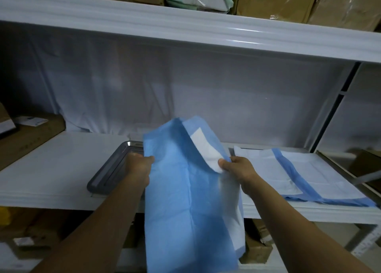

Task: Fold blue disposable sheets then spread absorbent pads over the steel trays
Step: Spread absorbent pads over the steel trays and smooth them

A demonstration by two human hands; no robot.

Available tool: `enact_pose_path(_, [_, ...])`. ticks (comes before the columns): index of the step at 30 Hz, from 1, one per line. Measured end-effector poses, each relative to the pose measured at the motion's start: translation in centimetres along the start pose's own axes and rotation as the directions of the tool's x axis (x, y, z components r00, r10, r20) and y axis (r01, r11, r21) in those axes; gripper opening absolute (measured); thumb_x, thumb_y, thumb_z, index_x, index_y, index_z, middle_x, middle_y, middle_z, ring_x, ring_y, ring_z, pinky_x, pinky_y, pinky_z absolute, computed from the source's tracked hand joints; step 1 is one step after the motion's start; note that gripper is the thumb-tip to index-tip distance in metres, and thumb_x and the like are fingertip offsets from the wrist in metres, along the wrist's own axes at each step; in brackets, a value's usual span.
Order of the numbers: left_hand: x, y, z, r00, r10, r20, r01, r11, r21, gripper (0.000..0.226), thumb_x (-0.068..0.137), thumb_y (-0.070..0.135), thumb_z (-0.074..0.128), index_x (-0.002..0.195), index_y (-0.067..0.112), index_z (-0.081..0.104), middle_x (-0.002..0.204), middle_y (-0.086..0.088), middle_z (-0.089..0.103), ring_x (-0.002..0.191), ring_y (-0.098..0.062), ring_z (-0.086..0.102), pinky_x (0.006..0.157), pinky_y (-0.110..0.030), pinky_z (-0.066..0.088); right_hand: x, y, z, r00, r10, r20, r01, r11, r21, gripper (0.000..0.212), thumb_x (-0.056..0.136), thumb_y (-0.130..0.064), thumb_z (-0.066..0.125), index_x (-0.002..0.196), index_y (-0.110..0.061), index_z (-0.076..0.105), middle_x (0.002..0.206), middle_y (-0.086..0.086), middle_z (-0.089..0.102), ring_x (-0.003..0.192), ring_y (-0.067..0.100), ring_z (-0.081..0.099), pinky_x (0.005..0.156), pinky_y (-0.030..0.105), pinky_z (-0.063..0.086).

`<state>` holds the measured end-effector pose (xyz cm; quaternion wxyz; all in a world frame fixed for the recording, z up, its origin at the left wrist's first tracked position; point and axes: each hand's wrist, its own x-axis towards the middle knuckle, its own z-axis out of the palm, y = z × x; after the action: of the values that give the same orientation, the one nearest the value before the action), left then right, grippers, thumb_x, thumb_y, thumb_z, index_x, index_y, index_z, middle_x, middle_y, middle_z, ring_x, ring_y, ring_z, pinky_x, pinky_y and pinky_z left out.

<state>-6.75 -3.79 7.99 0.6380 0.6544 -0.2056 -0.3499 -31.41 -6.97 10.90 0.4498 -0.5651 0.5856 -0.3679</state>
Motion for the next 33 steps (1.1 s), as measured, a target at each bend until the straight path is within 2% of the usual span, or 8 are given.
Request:
enact_pose_path(3, [-0.1, 0.5, 0.5, 0.995, 0.098, 0.014, -0.098, 0.994, 0.043, 0.006, 0.087, 0.003, 0.059, 0.082, 0.001, 0.061, 0.066, -0.012, 0.05, 0.049, -0.019, 0.049, 0.056, -0.03, 0.041, 0.3, 0.3, -0.2, 0.998, 0.047, -0.046, -0.044, 0.997, 0.06, 0.033, 0.091, -0.022, 0.052, 0.106, 0.007, 0.06, 0.088, 0.017, 0.058, 0.08, 0.026, 0.053, 0.071, 0.033, 0.041])
enact_pose_path(8, [-3.1, -0.2, 3.5, 0.917, 0.365, 0.16, -0.392, 0.751, 0.531, 0.049, 0.084, 0.033, 0.068, 0.124, 0.006, 0.059, 0.139, -0.019, 0.044, 0.131, -0.03, 0.041, 0.109, -0.032, 0.033, 0.2, 0.7, 0.7, 0.991, 0.132, 0.02, -0.133, 0.958, 0.253, 0.026, 0.098, -0.021, 0.041, 0.115, -0.007, 0.054, 0.113, 0.019, 0.062, 0.1, 0.031, 0.058, 0.097, 0.045, 0.047])
enact_pose_path(14, [-7.5, -3.5, 6.9, 0.846, -0.042, 0.531, -0.205, 0.895, 0.397, 0.024, 0.075, 0.028, 0.077, 0.078, 0.01, 0.061, 0.076, -0.007, 0.06, 0.071, -0.019, 0.059, 0.062, -0.024, 0.039, -0.3, 0.7, 1.9, 0.984, 0.103, 0.143, -0.147, 0.926, 0.348, 0.025, 0.102, -0.022, 0.037, 0.119, -0.012, 0.053, 0.103, 0.01, 0.064, 0.103, 0.032, 0.06, 0.095, 0.047, 0.049])
enact_pose_path(22, [-4.3, -5.1, 4.8, 0.958, -0.069, 0.277, -0.006, 0.965, 0.262, 0.011, 0.078, 0.008, 0.06, 0.075, -0.002, 0.059, 0.082, -0.024, 0.053, 0.076, -0.026, 0.052, 0.067, -0.034, 0.037, 1.0, 1.7, 0.4, 0.98, 0.197, -0.026, -0.175, 0.918, 0.356, 0.037, 0.099, -0.025, 0.044, 0.13, -0.005, 0.048, 0.123, 0.015, 0.056, 0.111, 0.031, 0.052, 0.101, 0.041, 0.043])
enact_pose_path(25, [-3.4, -4.1, 3.2, 0.985, -0.101, 0.139, 0.079, 0.984, 0.16, 0.032, 0.092, -0.003, 0.043, 0.121, -0.016, 0.05, 0.118, -0.034, 0.055, 0.093, -0.026, 0.053, 0.076, -0.031, 0.037, 1.5, 2.3, -0.6, 0.961, 0.252, -0.111, -0.186, 0.892, 0.412, 0.044, 0.098, -0.03, 0.045, 0.133, -0.004, 0.046, 0.131, 0.014, 0.052, 0.12, 0.032, 0.048, 0.099, 0.038, 0.04])
enact_pose_path(28, [-2.6, -3.4, 1.6, 0.993, -0.104, 0.058, 0.104, 0.995, 0.0, 0.042, 0.096, 0.018, 0.044, 0.131, -0.006, 0.046, 0.107, -0.017, 0.057, 0.089, -0.021, 0.05, 0.075, -0.029, 0.041, 1.3, 2.3, -1.4, 0.985, 0.172, -0.001, -0.144, 0.83, 0.539, 0.064, 0.08, -0.055, 0.062, 0.13, -0.016, 0.055, 0.127, 0.005, 0.059, 0.118, 0.024, 0.054, 0.107, 0.038, 0.038])
enact_pose_path(31, [-0.9, -3.7, 0.7, 0.975, -0.148, 0.165, 0.167, 0.98, -0.109, 0.105, 0.053, 0.074, 0.065, 0.137, 0.012, 0.046, 0.127, -0.007, 0.058, 0.11, -0.027, 0.058, 0.096, -0.042, 0.048, 1.2, 2.4, -1.8, 0.997, 0.077, 0.006, -0.076, 0.968, 0.241, 0.083, 0.052, -0.047, 0.087, 0.122, -0.014, 0.058, 0.117, 0.006, 0.065, 0.106, 0.027, 0.061, 0.097, 0.042, 0.049])
enact_pose_path(33, [-0.2, -4.3, 0.0, 0.977, -0.076, 0.2, 0.076, 0.997, 0.009, 0.12, 0.032, 0.066, 0.078, 0.134, 0.012, 0.048, 0.13, -0.006, 0.057, 0.114, -0.027, 0.059, 0.099, -0.047, 0.048, 1.2, 2.4, -1.8, 0.997, 0.06, -0.056, -0.061, 0.998, -0.005, 0.063, 0.061, -0.022, 0.087, 0.113, -0.002, 0.058, 0.105, 0.012, 0.064, 0.094, 0.031, 0.062, 0.084, 0.04, 0.054])
